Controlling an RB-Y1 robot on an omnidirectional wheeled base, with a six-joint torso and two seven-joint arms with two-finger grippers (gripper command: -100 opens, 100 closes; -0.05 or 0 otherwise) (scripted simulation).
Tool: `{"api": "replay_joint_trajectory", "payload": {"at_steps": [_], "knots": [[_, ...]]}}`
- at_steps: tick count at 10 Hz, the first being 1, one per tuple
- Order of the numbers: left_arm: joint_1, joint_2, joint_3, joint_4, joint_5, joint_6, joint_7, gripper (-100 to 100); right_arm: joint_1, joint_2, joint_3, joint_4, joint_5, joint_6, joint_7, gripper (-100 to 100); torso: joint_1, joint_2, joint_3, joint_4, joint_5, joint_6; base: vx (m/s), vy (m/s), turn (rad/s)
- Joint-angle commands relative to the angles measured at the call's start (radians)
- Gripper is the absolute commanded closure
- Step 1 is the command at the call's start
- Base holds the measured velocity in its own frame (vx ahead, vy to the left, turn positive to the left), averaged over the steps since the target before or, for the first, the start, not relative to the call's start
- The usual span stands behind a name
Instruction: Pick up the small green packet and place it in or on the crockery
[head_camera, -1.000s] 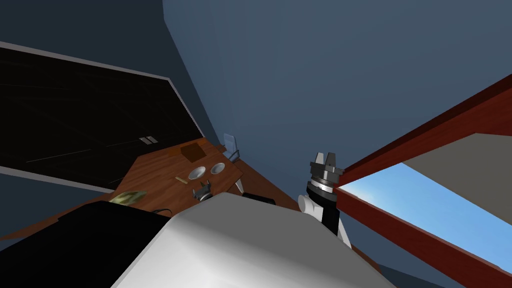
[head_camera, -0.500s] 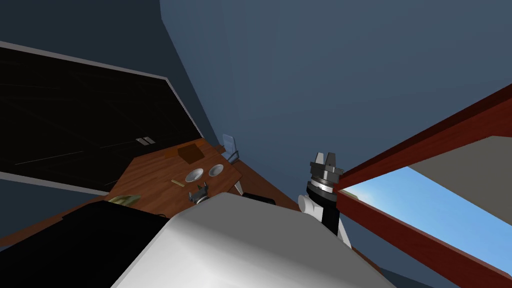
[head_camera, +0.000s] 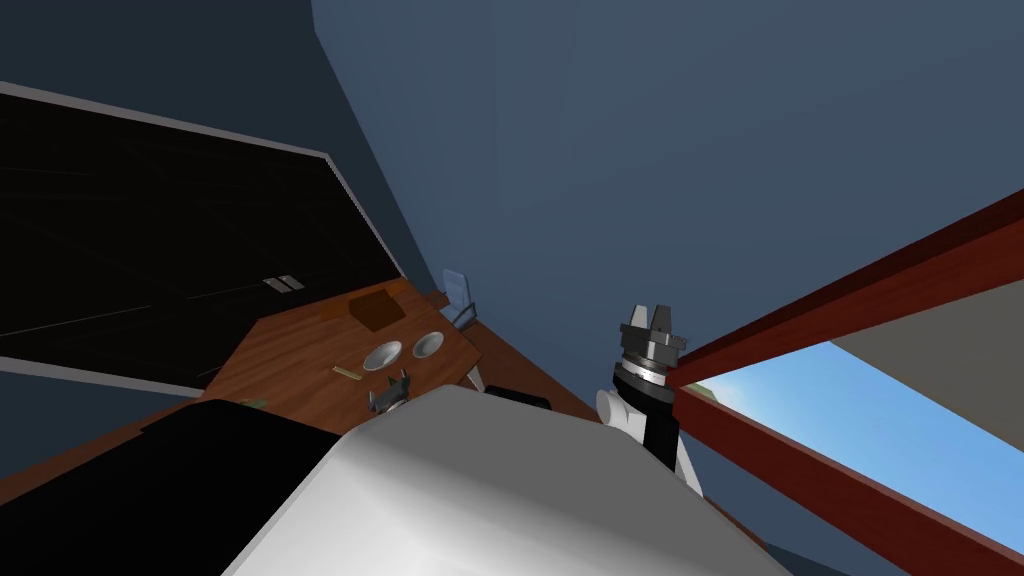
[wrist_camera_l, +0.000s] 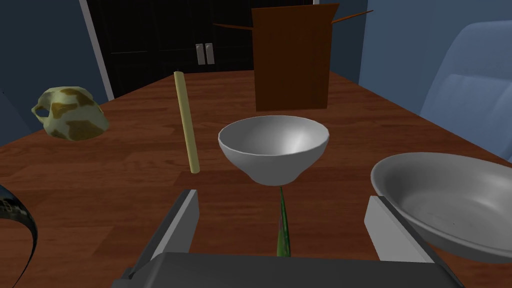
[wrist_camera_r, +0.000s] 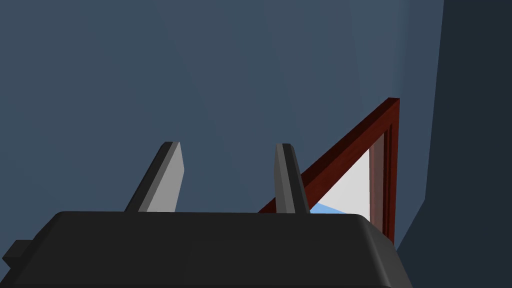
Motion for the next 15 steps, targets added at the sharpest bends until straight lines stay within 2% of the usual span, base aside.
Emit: {"api": "replay_joint_trajectory", "payload": {"at_steps": [1, 2, 3, 4, 5, 6, 7, 8, 9, 10, 11, 15], "knots": [[-0.007, 0.005, 0.028, 0.031, -0.043, -0.008, 0.026, -100, 0.0, 0.0, 0.0, 0.0, 0.0, 0.0, 0.0, 0, 0.0, 0.0, 0.0, 0.0, 0.0, 0.0, 0.044, -0.004, -0.003], [0.006, 0.002, 0.069, 0.033, -0.077, -0.004, 0.056, -100, 0.0, 0.0, 0.0, 0.0, 0.0, 0.0, 0.0, 0, 0.0, 0.0, 0.0, 0.0, 0.0, 0.0, 0.05, -0.004, -0.016], [0.006, 0.002, 0.077, 0.033, -0.099, -0.004, 0.056, -100, 0.0, 0.0, 0.0, 0.0, 0.0, 0.0, 0.0, 0, 0.0, 0.0, 0.0, 0.0, 0.0, 0.0, 0.047, 0.002, -0.005], [0.02, -0.001, 0.117, 0.034, -0.133, 0.0, 0.086, -100, 0.0, 0.0, 0.0, 0.0, 0.0, 0.0, 0.0, 0, 0.001, 0.0, 0.0, 0.0, 0.0, 0.0, 0.054, 0.004, -0.018], [0.02, -0.001, 0.125, 0.034, -0.155, 0.0, 0.086, -100, 0.0, 0.0, 0.0, 0.0, 0.0, 0.0, 0.0, 0, 0.001, 0.0, 0.0, 0.0, 0.0, 0.0, 0.048, 0.001, -0.005], [0.033, -0.005, 0.165, 0.035, -0.189, 0.004, 0.116, -100, 0.0, 0.0, 0.0, 0.0, 0.0, 0.0, 0.0, 0, 0.001, 0.0, 0.0, 0.0, 0.0, 0.0, 0.057, -0.006, -0.015], [0.033, -0.005, 0.173, 0.035, -0.211, 0.004, 0.116, -100, 0.0, 0.0, 0.0, 0.0, 0.0, 0.0, 0.0, 0, 0.0, 0.0, 0.0, 0.0, 0.0, 0.0, 0.046, -0.004, -0.003], [0.046, -0.008, 0.213, 0.036, -0.245, 0.008, 0.145, -100, 0.0, 0.0, 0.0, 0.0, 0.0, 0.0, 0.0, 0, 0.0, 0.0, 0.0, 0.0, 0.0, 0.0, 0.055, -0.004, -0.02], [0.046, -0.008, 0.222, 0.036, -0.267, 0.008, 0.145, -100, 0.0, 0.0, 0.0, 0.0, 0.0, 0.0, 0.0, 0, 0.0, 0.0, 0.0, 0.0, 0.0, 0.0, 0.045, -0.002, -0.005], [0.043, -0.007, 0.212, 0.036, -0.25, 0.007, 0.141, -100, 0.0, 0.0, 0.0, 0.0, 0.0, 0.0, 0.0, 0, 0.0, 0.0, 0.0, 0.0, 0.0, 0.0, 0.015, 0.0, 0.002], [0.044, -0.008, 0.214, 0.035, -0.253, 0.009, 0.142, 100, 0.0, 0.0, 0.0, 0.0, 0.0, 0.0, 0.0, 0, 0.0, 0.002, 0.001, 0.0, 0.0, 0.0, 0.0, 0.0, 0.0], [0.044, -0.008, 0.215, 0.036, -0.251, 0.008, 0.142, 100, 0.0, 0.0, 0.0, 0.0, 0.0, 0.0, 0.0, 0, 0.001, 0.003, 0.001, 0.001, 0.001, 0.002, 0.0, 0.0, 0.003]]}}
